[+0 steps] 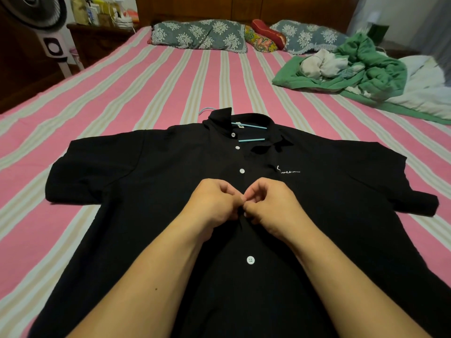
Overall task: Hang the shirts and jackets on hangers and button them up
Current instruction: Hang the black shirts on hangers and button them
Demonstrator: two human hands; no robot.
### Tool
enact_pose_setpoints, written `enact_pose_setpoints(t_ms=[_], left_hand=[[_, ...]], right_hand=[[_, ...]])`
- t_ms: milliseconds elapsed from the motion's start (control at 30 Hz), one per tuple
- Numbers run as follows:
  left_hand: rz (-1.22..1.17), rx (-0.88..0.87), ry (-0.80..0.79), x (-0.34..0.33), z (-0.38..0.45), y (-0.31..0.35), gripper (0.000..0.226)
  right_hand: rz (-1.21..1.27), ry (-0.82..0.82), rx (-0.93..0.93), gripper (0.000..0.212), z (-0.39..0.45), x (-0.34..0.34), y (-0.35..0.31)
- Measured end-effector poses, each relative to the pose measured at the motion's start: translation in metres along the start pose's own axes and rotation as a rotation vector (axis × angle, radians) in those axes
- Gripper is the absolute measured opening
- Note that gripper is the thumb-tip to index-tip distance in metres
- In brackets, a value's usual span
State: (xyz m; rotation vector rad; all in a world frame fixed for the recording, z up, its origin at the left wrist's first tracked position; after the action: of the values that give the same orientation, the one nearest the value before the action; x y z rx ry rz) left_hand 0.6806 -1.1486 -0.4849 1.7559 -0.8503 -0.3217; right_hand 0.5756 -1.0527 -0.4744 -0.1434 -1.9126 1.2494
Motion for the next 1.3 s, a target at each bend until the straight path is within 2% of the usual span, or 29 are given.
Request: enact_pose_setpoints(t_ms=[167, 267, 367, 533, 600, 667, 733, 800, 900, 1033, 1067, 1133, 1200, 1267, 1300], left_hand=[[-0.021, -0.002, 0.049, 0.0, 0.004, -0.003, 0.016], [-0.01, -0.03, 0.068, 0.001, 0.003, 0.0, 0.011], [-0.021, -0.038, 0.071, 0.002, 0.002, 0.001, 0.017], [0.334, -0.168, 0.143, 0.0, 0.005, 0.008, 0.018], [0.454, -0.199, 0.131, -0.001, 0.003, 0.01, 0.014], [0.618, -0.197, 0.121, -0.002, 0.002, 0.008, 0.009], [0.729, -0.175, 0.126, -0.003, 0.0, 0.006, 0.005], [0.719, -0.145, 0.111, -0.002, -0.002, 0.004, 0.005], [0.647, -0.099, 0.007, 0.0, -0.011, 0.001, 0.006], [0.71, -0.085, -0.175, -0.006, -0.032, -0.001, 0.014], [0.739, -0.081, -0.23, -0.007, -0.037, 0.001, 0.02], [0.812, -0.059, -0.322, -0.005, -0.041, 0.012, 0.03], [0.829, -0.052, -0.287, 0.003, -0.034, 0.028, 0.026], [0.708, -0.088, -0.092, 0.014, -0.015, 0.048, 0.015], [0.587, -0.107, 0.03, 0.018, -0.004, 0.055, 0.016]], right_hand=[[0.211, -0.105, -0.079, 0.017, 0.002, 0.004, 0.005], [0.237, -0.103, -0.091, 0.013, 0.003, 0.005, 0.005], [0.313, -0.113, -0.135, 0.013, 0.003, 0.005, 0.009], [0.564, -0.188, -0.31, 0.017, 0.004, 0.003, 0.018], [0.458, -0.215, -0.276, 0.011, 0.004, 0.002, 0.017], [0.121, -0.18, -0.205, 0.009, 0.005, 0.001, 0.013], [-0.274, -0.078, -0.141, 0.013, 0.009, 0.001, 0.006], [-0.455, -0.025, -0.145, 0.019, 0.008, -0.002, -0.001], [-0.518, -0.06, -0.155, 0.017, -0.007, -0.004, -0.005], [-0.687, -0.233, -0.101, 0.02, -0.029, 0.01, -0.026], [-0.682, -0.222, -0.072, 0.021, -0.025, 0.017, -0.037], [-0.604, -0.099, -0.023, 0.019, -0.005, 0.031, -0.056], [-0.512, 0.005, 0.003, 0.017, 0.018, 0.03, -0.059], [-0.499, -0.018, -0.041, 0.033, 0.033, 0.012, -0.042], [-0.499, -0.025, -0.071, 0.042, 0.037, 0.004, -0.032]])
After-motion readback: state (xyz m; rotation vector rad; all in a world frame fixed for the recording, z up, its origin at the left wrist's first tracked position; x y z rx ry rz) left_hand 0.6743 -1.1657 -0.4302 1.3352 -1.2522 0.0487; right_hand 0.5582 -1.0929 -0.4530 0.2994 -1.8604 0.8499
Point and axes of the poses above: each hand's wrist, its own z-axis towards the middle knuckle, its own x-axis out of the back of the hand, y = z × x, the point moved 6 cm from there along z, towards the middle knuckle, and after that the axes turned 3 degrees about -z, right-handed, at the moved point
